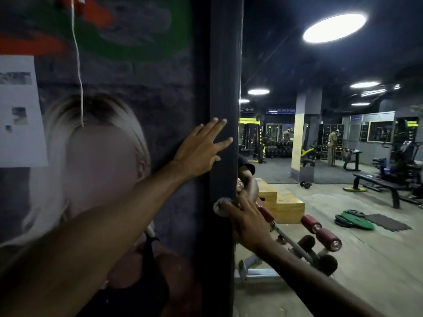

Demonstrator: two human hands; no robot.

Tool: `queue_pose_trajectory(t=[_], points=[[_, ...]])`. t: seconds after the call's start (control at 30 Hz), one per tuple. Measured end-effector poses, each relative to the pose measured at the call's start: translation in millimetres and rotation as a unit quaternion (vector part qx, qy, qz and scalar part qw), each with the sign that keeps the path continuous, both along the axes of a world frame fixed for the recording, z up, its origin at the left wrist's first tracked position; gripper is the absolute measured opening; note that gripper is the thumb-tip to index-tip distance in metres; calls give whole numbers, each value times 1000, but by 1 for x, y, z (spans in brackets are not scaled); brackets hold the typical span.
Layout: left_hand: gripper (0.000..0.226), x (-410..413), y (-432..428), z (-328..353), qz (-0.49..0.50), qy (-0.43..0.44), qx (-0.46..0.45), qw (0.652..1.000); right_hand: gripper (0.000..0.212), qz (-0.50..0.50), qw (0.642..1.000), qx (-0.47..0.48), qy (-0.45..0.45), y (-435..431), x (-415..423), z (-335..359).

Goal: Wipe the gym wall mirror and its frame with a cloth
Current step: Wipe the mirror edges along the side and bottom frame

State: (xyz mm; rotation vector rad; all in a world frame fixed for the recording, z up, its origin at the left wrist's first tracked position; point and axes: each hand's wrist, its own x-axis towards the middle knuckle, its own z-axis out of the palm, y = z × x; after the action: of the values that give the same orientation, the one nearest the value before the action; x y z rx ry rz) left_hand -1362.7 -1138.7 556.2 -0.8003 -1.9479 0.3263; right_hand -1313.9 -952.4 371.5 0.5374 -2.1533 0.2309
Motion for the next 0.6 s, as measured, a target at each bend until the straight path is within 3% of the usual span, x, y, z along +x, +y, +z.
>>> queue_pose_trajectory(t=[0.07,0.2,0.3,0.47,0.53,0.6], points=[[69,-2,-3,-9,-10,2,-3,1000,48,-17,1000,11,-4,5,2,-4],[66,-5,-7,-12,-20,21,-8,1000,53,-69,994,-39,74,-29,-6,35],[65,-5,-9,-20,-14,35,-10,999,54,-81,991,53,94,-47,-15,27],[68,-3,-15,-58,1,49,-55,997,39,-22,963,258,80,-15,-14,-51],[68,-3,-17,-71,8,61,-85,995,39,-11,973,223,53,-11,-7,-54],[68,-2,-18,-80,18,61,-93,994,44,-27,994,97,45,-12,-2,-41]])
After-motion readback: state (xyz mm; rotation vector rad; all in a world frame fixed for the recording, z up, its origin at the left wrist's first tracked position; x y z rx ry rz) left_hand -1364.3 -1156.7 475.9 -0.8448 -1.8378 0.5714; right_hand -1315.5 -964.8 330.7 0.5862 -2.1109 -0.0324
